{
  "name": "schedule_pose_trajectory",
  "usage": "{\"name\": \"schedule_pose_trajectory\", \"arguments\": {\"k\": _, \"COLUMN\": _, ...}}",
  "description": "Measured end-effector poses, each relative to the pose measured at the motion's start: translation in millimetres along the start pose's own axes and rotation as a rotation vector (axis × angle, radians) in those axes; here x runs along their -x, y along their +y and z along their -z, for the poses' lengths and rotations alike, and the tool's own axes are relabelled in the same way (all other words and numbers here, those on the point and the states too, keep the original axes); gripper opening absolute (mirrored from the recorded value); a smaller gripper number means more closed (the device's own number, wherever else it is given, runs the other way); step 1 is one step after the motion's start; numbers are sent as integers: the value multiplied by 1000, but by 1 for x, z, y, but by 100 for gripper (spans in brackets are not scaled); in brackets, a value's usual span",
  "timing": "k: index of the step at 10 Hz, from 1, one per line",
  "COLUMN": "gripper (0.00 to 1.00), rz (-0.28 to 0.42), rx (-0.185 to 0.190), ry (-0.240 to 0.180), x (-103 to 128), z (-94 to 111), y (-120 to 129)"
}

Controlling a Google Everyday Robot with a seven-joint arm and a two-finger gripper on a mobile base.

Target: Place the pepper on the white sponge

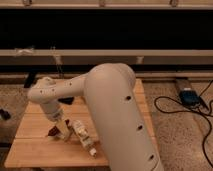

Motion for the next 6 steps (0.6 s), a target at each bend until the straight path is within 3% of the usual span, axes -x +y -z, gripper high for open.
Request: {"name": "schedule_pose_trajectory", "arguments": {"k": 6, "gripper": 80, "rz": -3, "rx": -19, "ry": -12, "x": -1, "z": 3, "y": -1}}
